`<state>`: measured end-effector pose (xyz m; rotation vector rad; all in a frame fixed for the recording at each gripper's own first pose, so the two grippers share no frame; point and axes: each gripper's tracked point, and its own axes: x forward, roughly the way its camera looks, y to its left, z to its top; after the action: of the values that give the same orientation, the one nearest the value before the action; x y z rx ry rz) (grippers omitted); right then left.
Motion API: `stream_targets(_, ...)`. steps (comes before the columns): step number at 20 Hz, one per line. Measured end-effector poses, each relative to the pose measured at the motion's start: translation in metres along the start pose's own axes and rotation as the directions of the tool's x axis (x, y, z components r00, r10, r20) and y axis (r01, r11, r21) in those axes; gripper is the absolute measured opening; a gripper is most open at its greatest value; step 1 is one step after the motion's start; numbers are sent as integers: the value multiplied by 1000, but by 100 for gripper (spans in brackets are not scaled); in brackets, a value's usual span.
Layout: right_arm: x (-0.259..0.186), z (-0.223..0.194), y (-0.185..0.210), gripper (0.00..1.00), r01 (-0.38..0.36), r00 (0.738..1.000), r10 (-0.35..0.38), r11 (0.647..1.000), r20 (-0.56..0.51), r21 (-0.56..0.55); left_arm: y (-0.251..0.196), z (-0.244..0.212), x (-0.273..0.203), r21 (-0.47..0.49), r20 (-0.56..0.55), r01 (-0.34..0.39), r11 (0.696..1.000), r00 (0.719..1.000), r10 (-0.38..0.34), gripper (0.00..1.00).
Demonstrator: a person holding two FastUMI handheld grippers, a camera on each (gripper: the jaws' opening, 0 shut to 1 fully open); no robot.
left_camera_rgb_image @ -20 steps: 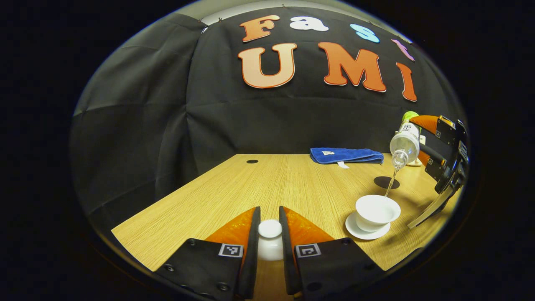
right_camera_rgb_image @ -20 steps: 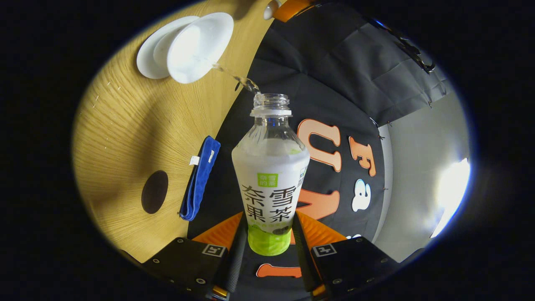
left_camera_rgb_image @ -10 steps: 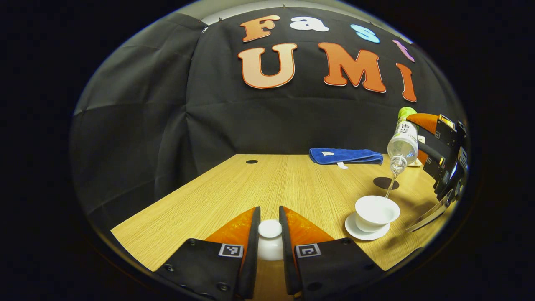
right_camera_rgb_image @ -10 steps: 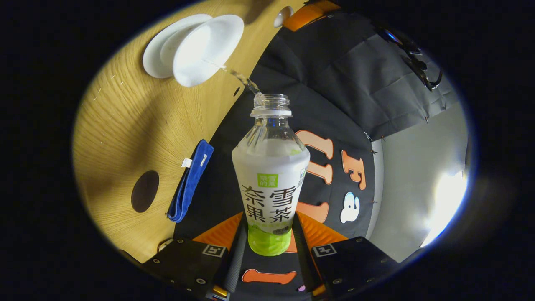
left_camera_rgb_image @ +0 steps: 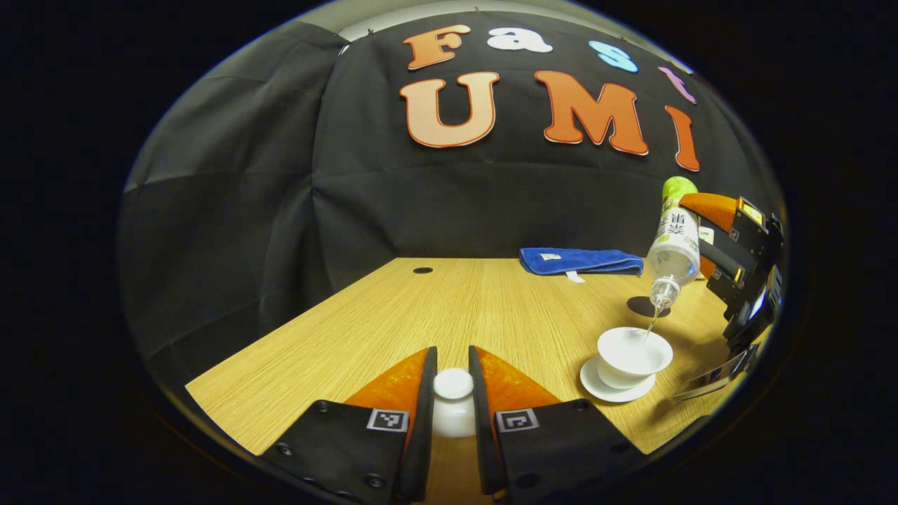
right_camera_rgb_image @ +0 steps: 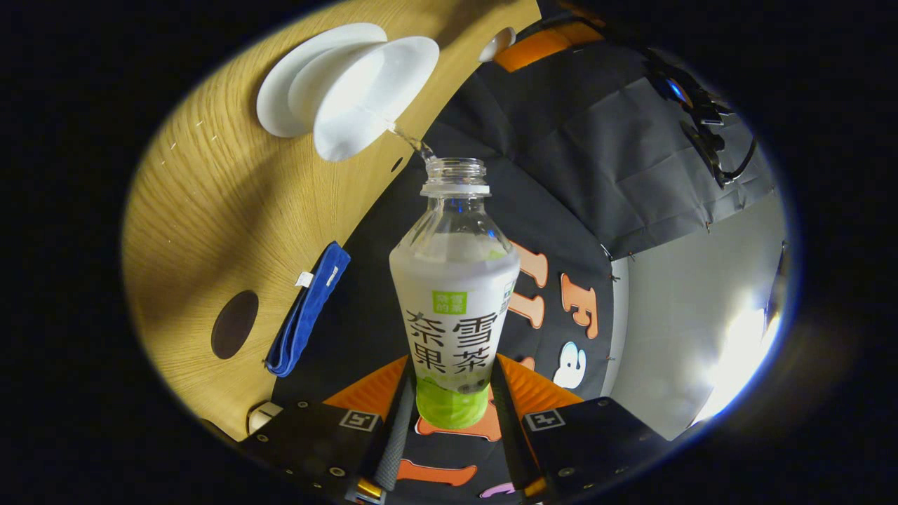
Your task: Open the teacup lid with one hand, grasp the water bottle and pour water into the teacup with the other hand; after pouring, place the water bottle on the coaster and then close the teacup lid.
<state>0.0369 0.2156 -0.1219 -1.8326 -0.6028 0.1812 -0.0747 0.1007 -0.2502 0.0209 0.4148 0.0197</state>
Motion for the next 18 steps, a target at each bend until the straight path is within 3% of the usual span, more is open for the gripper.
stream_targets(10, -2, 16, -12, 60, 76, 996, -74, 996, 48, -51, -6, 9, -2, 12, 19, 11, 1000, 1000, -12, 31)
stream_targets(18, -3, 19, -14, 60, 89, 994, -85, 995, 68, -55, -8, 11, -3, 16, 18, 14, 1000, 1000, -14, 31)
